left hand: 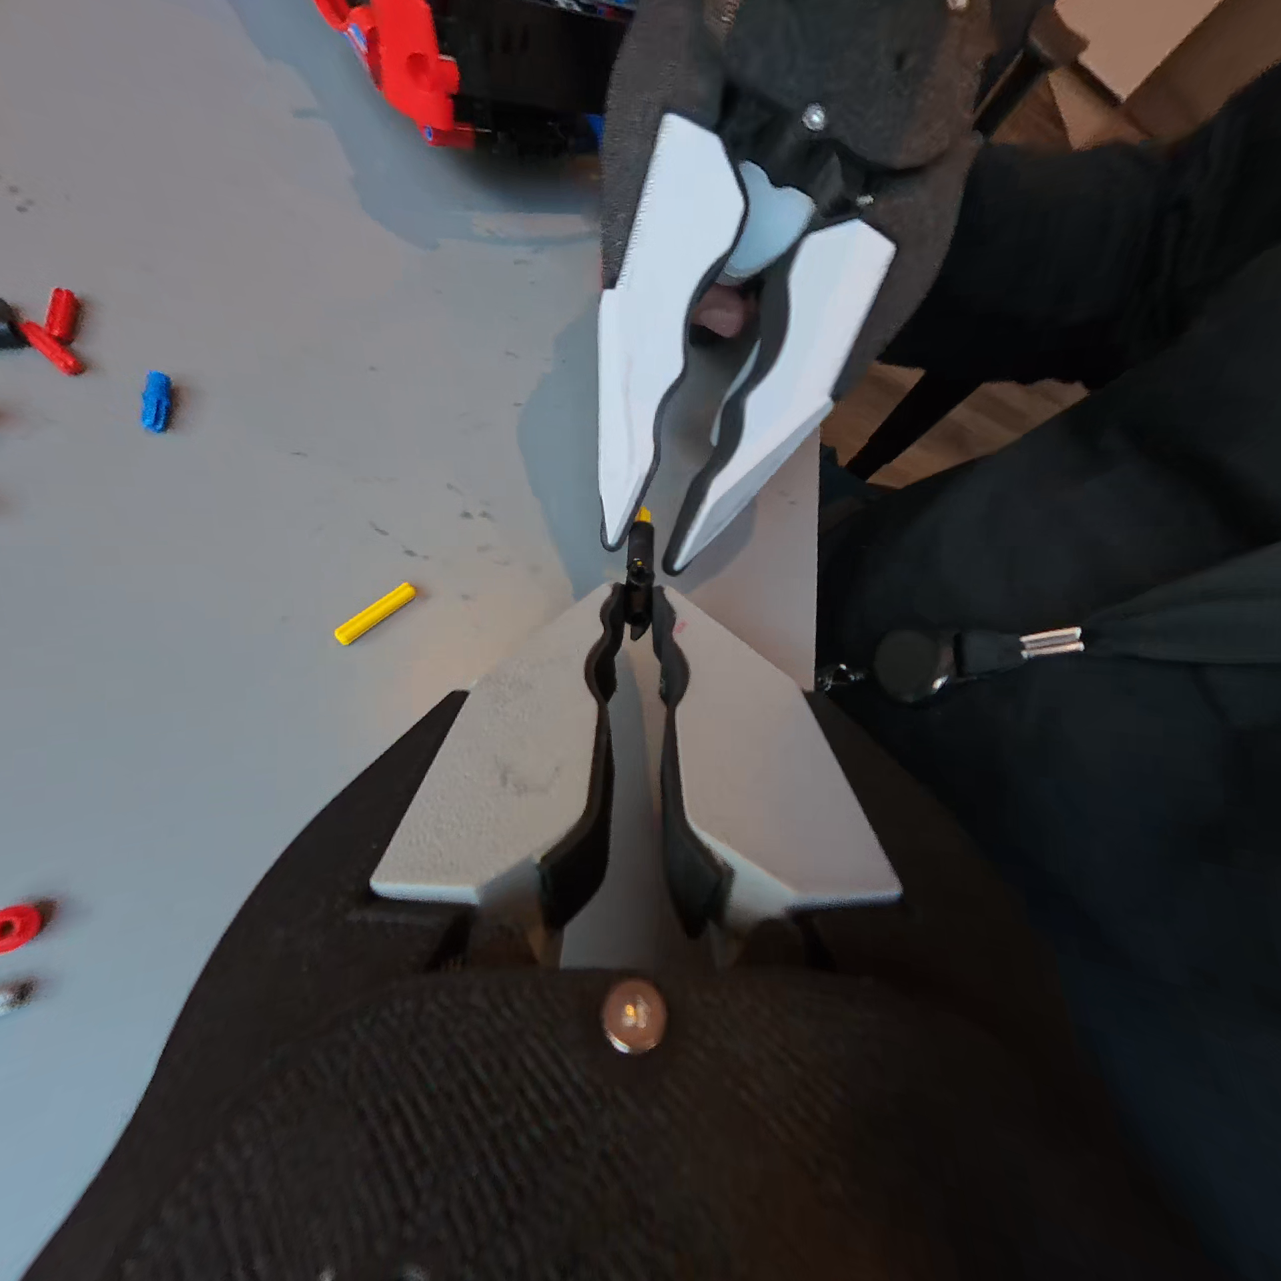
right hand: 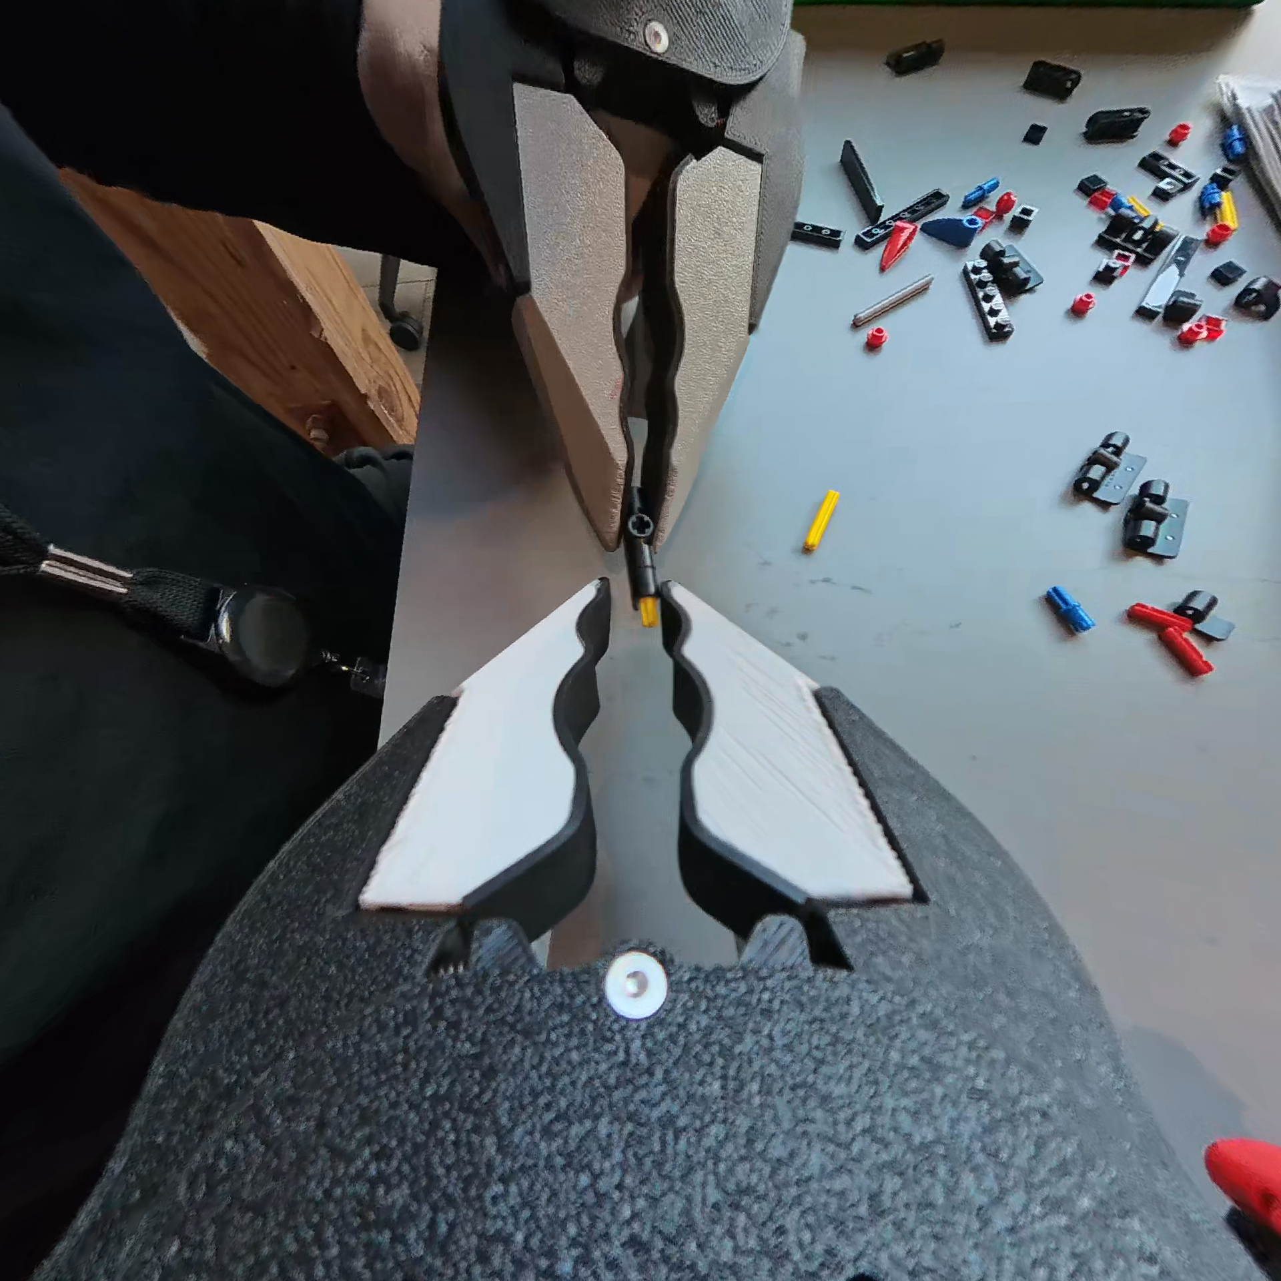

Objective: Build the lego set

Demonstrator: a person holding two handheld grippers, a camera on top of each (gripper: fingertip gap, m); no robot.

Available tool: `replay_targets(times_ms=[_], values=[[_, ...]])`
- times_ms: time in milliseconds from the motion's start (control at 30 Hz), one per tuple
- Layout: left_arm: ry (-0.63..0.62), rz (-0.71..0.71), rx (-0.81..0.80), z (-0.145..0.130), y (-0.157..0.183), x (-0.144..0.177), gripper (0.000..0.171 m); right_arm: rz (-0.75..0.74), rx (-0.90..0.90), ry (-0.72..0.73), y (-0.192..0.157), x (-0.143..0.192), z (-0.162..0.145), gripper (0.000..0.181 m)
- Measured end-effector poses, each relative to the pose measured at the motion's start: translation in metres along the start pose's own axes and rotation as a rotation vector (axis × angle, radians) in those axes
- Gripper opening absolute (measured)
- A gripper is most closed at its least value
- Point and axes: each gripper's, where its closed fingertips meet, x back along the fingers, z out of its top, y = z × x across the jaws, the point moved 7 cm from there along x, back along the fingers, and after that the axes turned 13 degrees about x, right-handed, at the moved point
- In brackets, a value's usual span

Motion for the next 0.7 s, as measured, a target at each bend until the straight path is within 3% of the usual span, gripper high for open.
replay_targets(times_ms=[300, 433, 567, 600, 633, 700], values=[[-0.048, -0.06, 0.431, -0.009, -0.025, 0.0, 0.005, -0.107, 0.136, -0.164, -0.006, -0.005, -0.01, 0.018], [-0.062, -0.051, 0.447, -0.008, -0.025, -0.001, 0.006, -0.183, 0.218, -0.172, -0.004, -0.011, -0.004, 0.024], [-0.071, -0.046, 0.443, -0.007, -0.023, -0.001, 0.007, -0.151, 0.236, -0.181, -0.002, -0.017, -0.002, 0.026], [-0.077, -0.046, 0.445, -0.007, -0.023, -0.001, 0.008, -0.138, 0.237, -0.181, -0.003, -0.018, -0.002, 0.022], [-0.086, -0.042, 0.442, -0.007, -0.023, 0.0, 0.008, -0.121, 0.24, -0.189, -0.004, -0.018, -0.003, 0.006], [-0.085, -0.009, 0.424, -0.005, -0.023, 0.002, 0.011, -0.115, 0.236, -0.199, -0.004, -0.018, -0.004, 0.0]])
